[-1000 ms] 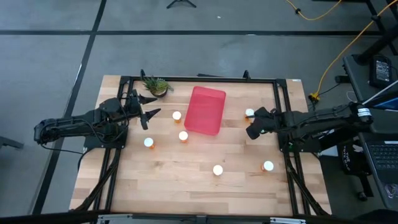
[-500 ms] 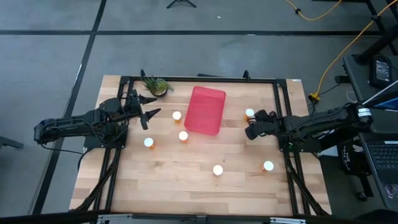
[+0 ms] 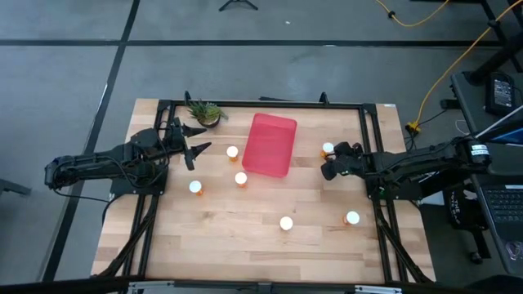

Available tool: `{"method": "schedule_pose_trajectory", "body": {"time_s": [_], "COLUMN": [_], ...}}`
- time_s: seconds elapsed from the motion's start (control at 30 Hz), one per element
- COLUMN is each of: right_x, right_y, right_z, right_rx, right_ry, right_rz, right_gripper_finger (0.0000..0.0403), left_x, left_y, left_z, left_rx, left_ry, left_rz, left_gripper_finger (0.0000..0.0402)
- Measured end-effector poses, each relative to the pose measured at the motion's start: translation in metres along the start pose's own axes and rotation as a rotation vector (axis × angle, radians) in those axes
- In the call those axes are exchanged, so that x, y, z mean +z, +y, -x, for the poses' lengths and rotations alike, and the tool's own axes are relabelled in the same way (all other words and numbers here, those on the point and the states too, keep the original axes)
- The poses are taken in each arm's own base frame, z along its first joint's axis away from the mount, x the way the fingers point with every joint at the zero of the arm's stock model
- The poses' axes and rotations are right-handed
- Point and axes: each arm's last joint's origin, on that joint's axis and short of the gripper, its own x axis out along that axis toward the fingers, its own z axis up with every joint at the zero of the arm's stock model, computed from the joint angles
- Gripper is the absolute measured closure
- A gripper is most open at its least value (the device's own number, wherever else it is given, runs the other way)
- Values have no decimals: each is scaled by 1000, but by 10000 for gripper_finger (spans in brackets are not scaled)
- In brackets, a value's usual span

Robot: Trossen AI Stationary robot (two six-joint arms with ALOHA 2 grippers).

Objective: Pick and place pill bottles into a basket
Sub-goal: Put the orange pill bottle into the red bin

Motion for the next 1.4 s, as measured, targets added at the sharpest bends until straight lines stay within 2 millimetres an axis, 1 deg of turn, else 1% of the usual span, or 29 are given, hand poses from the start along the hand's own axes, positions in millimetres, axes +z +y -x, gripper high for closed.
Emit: {"method": "schedule_pose_trajectory", "body": {"time_s": [0.47, 0.63, 0.87, 1.1, 1.4], "right_x": [10, 15, 18, 23, 23], "right_y": [-9, -10, -15, -16, -18], "right_z": [-9, -12, -14, -16, -17], "right_rx": [-5, 19, -3, 20, 30], "right_ry": [15, 7, 8, -14, -1], "right_rz": [-21, -14, 5, 32, 30], "right_gripper_finger": [157, 157, 157, 157, 157], "left_x": [0, 0, 0, 0, 0], "left_y": [0, 0, 0, 0, 0], "left_z": [0, 0, 0, 0, 0], "left_rx": [0, 0, 0, 0, 0], "left_ry": [0, 1, 0, 1, 0], "left_rz": [0, 0, 0, 0, 0], "left_gripper_finger": [151, 151, 151, 151, 151]}}
